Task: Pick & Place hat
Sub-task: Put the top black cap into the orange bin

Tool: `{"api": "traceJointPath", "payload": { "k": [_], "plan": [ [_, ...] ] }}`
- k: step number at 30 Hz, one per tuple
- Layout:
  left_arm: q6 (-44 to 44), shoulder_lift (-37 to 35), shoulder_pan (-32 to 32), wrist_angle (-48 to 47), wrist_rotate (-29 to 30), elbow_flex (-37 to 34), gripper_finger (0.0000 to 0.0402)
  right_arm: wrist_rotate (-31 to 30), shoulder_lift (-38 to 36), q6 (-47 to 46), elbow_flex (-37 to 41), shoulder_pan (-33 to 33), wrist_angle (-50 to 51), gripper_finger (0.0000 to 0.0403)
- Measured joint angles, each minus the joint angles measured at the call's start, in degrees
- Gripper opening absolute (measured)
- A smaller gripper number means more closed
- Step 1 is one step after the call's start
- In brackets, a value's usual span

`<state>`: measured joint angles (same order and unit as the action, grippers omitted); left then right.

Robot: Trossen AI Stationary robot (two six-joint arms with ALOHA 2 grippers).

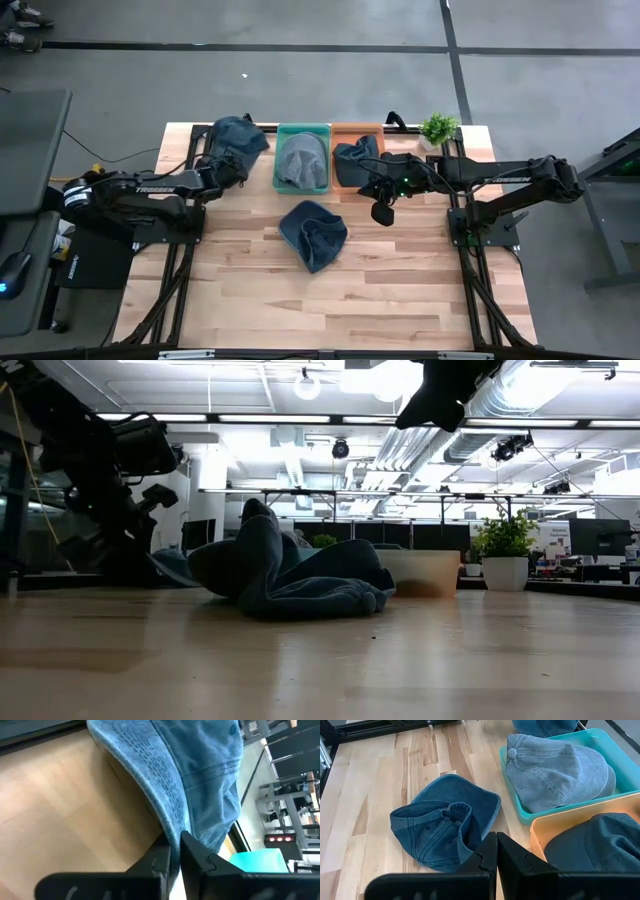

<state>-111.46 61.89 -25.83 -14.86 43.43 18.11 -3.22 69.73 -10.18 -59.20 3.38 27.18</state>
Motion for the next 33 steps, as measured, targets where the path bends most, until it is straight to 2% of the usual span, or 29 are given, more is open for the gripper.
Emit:
{"api": "traceJointPath", "payload": {
  "k": [7, 12, 21, 26, 30, 33],
  "plan": [
    [2.8, -0.75, -0.04, 3.36, 0.25, -0.17, 0.0008, 0.33, 0.0, -0.22, 0.0, 0.0, -0.02, 0.0003],
    [6.67, -2.49, -0.06, 7.35, -0.29, -0.27, 0.0008, 0.35, 0.0, -0.27, 0.0, 0.0, -0.04, 0.0019],
    [20.93, -12.87, -0.04, 8.28, -5.57, -0.2, 0.0007, 0.46, 0.0, -1.24, 0.0, 0.0, -1.77, 0.0085],
    [30.15, -19.13, -0.04, 8.29, -7.69, 1.72, 0.0007, 2.12, 0.0, 1.68, 0.0, 0.02, -2.27, 0.0122],
    [34.78, -22.3, -0.04, 8.16, -8.66, 3.7, 0.0007, 3.02, 0.0, 2.7, 0.0, 0.28, -2.29, 0.0138],
    [37.88, -23.92, -0.04, 8.07, -9.64, 5.14, 0.0007, 5.84, 0.0, 2.68, -0.22, 1.7, -1.81, 0.0144]
  ]
}}
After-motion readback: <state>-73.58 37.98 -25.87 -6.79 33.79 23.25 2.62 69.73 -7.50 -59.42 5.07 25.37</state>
